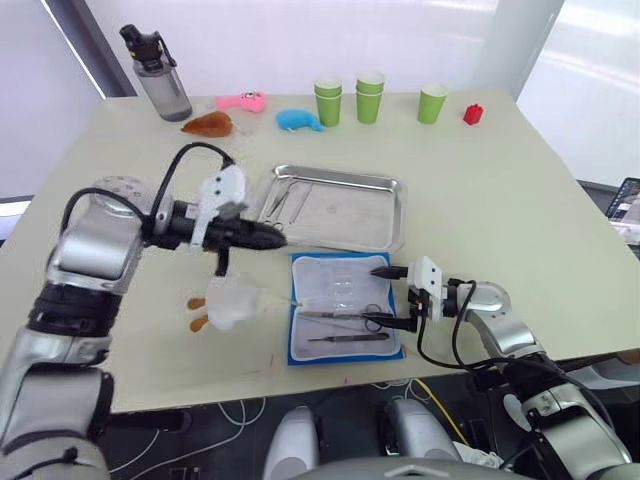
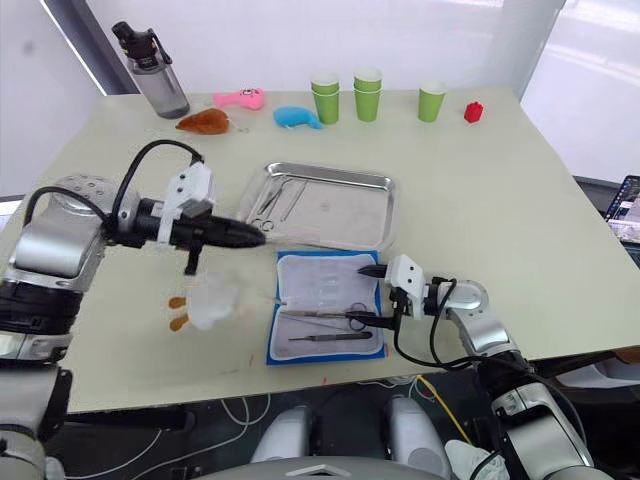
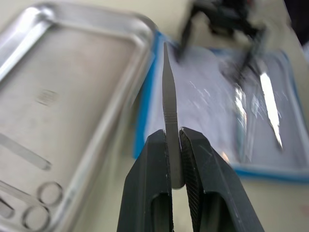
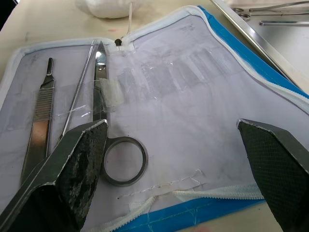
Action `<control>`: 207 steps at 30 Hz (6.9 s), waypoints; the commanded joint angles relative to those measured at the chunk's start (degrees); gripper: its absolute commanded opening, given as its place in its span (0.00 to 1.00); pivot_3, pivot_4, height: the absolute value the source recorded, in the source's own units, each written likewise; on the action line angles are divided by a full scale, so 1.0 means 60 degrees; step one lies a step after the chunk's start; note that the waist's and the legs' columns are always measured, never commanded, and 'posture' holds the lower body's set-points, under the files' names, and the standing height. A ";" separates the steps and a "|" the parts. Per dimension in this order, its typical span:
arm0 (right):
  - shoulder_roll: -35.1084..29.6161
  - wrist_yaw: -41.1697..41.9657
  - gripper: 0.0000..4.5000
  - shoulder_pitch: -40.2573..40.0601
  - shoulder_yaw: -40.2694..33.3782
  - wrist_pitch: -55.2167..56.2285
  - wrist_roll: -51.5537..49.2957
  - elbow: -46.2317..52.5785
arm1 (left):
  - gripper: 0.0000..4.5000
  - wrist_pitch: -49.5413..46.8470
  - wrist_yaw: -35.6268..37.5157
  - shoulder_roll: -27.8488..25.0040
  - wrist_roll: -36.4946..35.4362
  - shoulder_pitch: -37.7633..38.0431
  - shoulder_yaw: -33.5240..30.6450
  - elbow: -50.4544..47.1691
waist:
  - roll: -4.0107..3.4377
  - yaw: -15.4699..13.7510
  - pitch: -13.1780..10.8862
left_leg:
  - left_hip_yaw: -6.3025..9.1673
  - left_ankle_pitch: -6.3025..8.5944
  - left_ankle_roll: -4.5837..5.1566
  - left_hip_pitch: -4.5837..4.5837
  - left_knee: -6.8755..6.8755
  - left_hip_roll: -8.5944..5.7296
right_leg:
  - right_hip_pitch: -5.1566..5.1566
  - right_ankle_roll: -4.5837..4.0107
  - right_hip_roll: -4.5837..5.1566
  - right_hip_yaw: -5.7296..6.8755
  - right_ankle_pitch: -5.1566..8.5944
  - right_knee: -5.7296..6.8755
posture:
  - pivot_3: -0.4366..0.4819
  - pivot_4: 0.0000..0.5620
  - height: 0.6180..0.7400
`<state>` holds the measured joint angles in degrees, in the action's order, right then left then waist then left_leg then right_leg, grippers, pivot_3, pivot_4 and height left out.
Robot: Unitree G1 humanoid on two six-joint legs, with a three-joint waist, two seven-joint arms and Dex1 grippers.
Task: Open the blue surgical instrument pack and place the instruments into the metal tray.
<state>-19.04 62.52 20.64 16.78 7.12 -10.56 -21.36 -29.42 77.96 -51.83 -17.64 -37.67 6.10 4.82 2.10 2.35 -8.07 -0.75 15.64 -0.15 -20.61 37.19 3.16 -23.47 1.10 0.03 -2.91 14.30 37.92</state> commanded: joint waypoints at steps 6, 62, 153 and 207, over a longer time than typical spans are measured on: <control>-0.0219 -0.0155 1.00 -0.0541 0.0561 -0.0512 0.0939 -0.1255 | 0.02 -0.1309 -0.4484 0.2238 0.0234 -0.0198 -0.1258 0.0195 | 0.0048 0.0011 0.0028 | 0.0008 0.0000 -0.0001 0.0000 0.0002 0.0000 | 0.0001 0.0031 -0.0002 0.0002 -0.0019 0.0006 | 0.48 0.27 0.95; -0.0171 -0.0319 1.00 -0.0618 0.0528 -0.0474 0.0907 -0.1193 | 0.75 -0.3342 -1.1517 0.6449 0.1675 -0.0305 -0.1703 0.0957 | 0.0049 0.0001 0.0041 | 0.0037 -0.0001 -0.0005 0.0003 0.0011 -0.0010 | 0.0020 0.0035 0.0000 0.0020 -0.0041 0.0005 | 0.48 0.27 0.95; -0.0819 0.0087 1.00 -0.0766 -0.0315 -0.0946 -0.0270 0.1216 | 0.99 0.3184 0.2130 -0.0103 -0.3314 0.3761 -0.2554 -0.2068 | -0.0075 -0.0087 -0.0139 | -0.0009 0.0002 -0.0001 -0.0062 -0.0008 0.0003 | -0.0046 -0.0007 0.0006 -0.0001 -0.0014 -0.0033 | 0.48 0.27 0.95; -0.4500 0.0933 1.00 -0.2001 -0.4140 -0.5089 -0.5566 0.7911 | 0.99 0.6228 0.1278 0.2352 -0.0701 0.4060 -0.0150 0.0005 | -0.0057 -0.0272 -0.0248 | -0.0005 0.0002 -0.0001 -0.0227 0.0055 -0.0009 | -0.0198 0.0004 -0.0001 -0.0005 -0.0067 0.0014 | 0.48 0.27 0.95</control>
<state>-45.44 68.05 8.73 -6.02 -22.95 -41.96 23.49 6.72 84.97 -37.76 -21.46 -12.49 5.21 5.09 1.76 0.72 -9.55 -0.77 15.65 -0.15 -21.97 37.52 3.11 -24.66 1.12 0.01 -2.93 13.90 38.02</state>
